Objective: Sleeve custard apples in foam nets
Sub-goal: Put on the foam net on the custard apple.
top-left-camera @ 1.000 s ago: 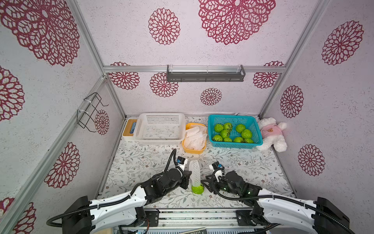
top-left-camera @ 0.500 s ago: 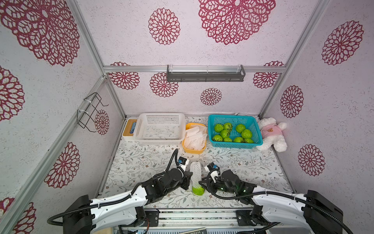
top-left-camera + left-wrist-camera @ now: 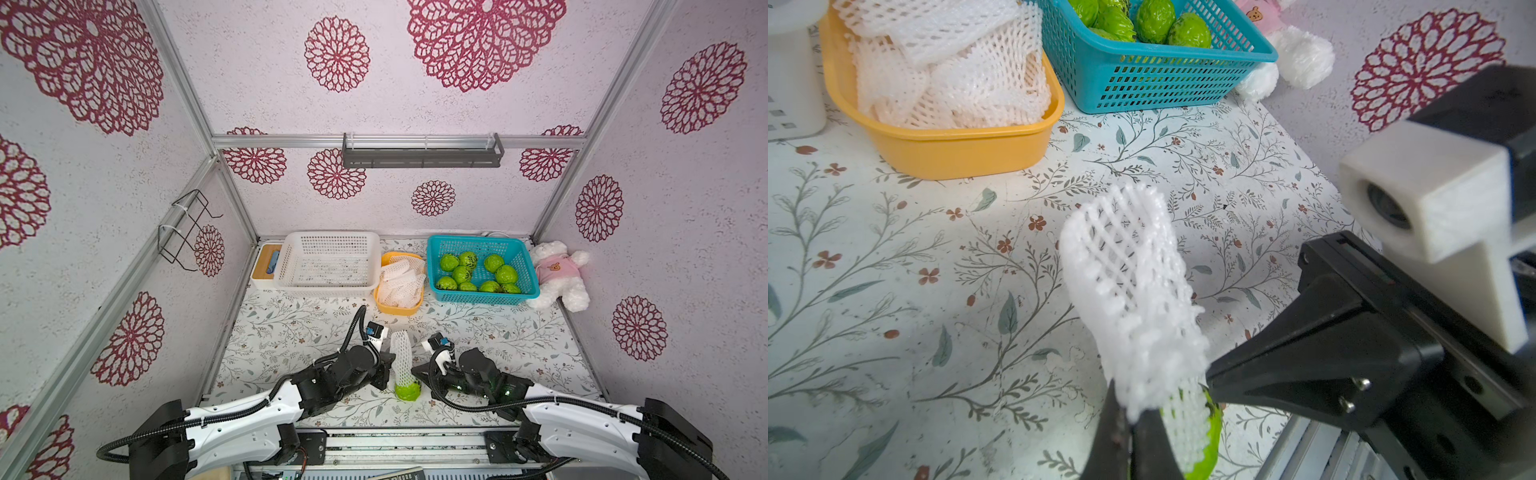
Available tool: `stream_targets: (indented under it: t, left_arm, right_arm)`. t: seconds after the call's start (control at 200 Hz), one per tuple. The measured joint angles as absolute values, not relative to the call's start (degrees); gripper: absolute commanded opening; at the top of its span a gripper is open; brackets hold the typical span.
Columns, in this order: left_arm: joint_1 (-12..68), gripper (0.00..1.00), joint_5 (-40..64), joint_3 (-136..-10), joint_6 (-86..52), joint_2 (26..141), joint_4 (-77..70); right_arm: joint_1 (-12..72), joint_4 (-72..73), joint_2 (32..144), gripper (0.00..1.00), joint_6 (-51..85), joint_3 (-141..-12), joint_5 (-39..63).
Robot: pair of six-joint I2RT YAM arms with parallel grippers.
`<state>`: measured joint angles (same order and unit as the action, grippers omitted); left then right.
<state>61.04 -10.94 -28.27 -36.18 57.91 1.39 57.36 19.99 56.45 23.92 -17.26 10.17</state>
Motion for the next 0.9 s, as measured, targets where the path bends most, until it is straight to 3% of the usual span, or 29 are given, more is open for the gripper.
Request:
stream_targets:
  t: [0.045, 0.135, 0.33, 0.841, 0.901]
  left_arm:
    - [61.2, 0.0, -10.9, -28.3, -36.2, 57.9, 1.5]
    - [61.6, 0.0, -10.7, -28.5, -36.3, 57.9, 1.7]
    - [62.1, 0.0, -10.4, -29.6, -36.2, 58.3, 2.1]
    - [62.8, 0.0, -11.1, -30.0, -36.3, 58.5, 2.8]
    - [62.8, 0.07, -11.2, -30.0, -36.3, 58.5, 2.9]
  right_arm:
    - [57.5, 19.6, 56.4, 0.26, 24.0, -17.3, 10.2]
    - [57.6, 19.3, 56.4, 0.4, 23.4, -17.2, 10.2]
    - [58.5, 19.8, 57.6, 0.45, 23.2, -17.2, 10.3]
    - [60.2, 18.9, 57.5, 0.04, 22.8, -17.2, 8.4]
    - [60.6, 18.4, 56.8, 0.0, 22.8, -17.2, 8.0]
